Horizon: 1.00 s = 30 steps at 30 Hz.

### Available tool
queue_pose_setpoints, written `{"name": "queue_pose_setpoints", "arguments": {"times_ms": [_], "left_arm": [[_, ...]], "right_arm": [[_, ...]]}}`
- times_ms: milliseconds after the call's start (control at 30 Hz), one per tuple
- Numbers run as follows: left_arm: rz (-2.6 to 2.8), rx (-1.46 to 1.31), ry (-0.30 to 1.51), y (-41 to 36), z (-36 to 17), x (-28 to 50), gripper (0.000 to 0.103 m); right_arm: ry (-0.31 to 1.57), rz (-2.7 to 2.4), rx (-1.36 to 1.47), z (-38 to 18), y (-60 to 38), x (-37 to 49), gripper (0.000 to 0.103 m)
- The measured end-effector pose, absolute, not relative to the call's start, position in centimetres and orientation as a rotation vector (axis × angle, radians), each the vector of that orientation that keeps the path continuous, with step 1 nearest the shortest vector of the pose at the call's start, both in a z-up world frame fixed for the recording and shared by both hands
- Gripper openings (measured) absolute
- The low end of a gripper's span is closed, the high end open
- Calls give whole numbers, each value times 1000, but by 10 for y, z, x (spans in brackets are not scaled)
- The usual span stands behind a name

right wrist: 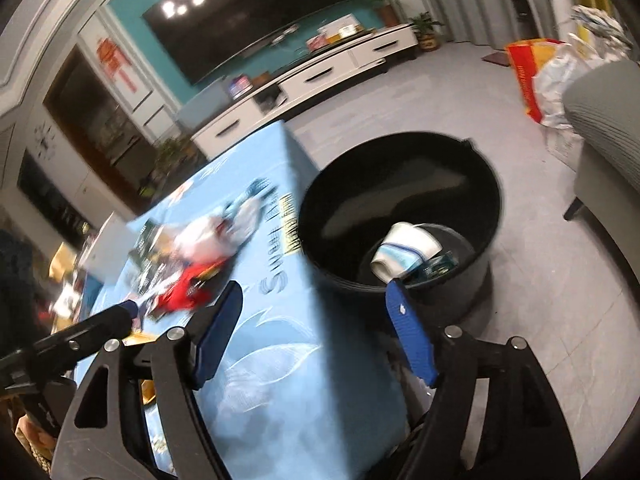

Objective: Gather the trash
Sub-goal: 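Grasp the pink wrapper with the left tool while the right tool grasps the yellow chip bags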

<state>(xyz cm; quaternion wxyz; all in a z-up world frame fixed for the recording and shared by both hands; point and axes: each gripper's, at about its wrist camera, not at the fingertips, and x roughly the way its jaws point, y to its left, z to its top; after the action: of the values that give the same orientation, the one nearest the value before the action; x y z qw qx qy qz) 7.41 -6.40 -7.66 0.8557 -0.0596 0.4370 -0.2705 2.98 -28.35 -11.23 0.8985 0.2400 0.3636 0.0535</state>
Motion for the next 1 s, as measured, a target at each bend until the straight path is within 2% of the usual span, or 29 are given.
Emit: {"name": "queue_pose_setpoints", "arguments": {"times_ms": [267,500,600,767,1000], "left_arm": [[-503,-265,749,53,-60,28,100],[-229,-336,831,150,-85,4,100],[-134,-449,836,191,-99,-2,100],[-30,-536,847,227,-114,1,100],[-9,-590,824,235,-127,26,100]], "right_arm": [[821,219,392,-103,-216,31,75],[896,432,274,-107,-142,27,75],[929,520,230,-111,-113,26,75],[946,609,133,-114,-69,28,75],[972,648,147,-123,-45,52,75]]}}
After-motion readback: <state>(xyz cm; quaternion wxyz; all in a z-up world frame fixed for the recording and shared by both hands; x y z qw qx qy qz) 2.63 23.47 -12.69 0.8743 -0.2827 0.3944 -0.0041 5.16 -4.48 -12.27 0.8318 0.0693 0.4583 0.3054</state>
